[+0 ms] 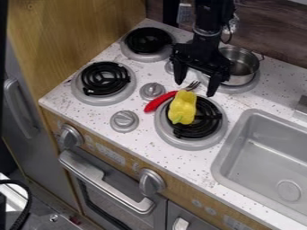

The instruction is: Move the yellow item into the left side of the heater

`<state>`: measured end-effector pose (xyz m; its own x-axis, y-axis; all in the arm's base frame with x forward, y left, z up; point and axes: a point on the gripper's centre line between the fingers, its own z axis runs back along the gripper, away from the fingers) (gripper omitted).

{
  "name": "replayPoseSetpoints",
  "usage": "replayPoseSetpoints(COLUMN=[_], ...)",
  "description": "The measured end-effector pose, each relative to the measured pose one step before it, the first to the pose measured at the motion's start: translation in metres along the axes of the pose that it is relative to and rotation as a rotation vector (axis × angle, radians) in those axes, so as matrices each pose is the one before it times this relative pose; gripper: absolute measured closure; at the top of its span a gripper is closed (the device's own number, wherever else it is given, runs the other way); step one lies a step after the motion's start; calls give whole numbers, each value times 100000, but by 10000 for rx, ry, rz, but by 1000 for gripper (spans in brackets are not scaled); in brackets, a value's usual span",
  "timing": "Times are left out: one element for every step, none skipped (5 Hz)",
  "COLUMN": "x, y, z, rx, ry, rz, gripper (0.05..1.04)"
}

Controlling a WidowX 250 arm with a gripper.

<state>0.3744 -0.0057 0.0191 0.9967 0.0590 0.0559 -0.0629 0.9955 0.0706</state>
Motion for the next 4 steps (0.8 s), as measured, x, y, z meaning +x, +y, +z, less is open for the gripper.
replayPoseSetpoints(x=[-865,-308,-158,2], y=[9,779,678,477], z=[-1833,-524,-308,-146], rx=[59,147,186,-10], ry=[549,65,-8,-15], rz=[-27,120,116,163], gripper=[83,83,83,83])
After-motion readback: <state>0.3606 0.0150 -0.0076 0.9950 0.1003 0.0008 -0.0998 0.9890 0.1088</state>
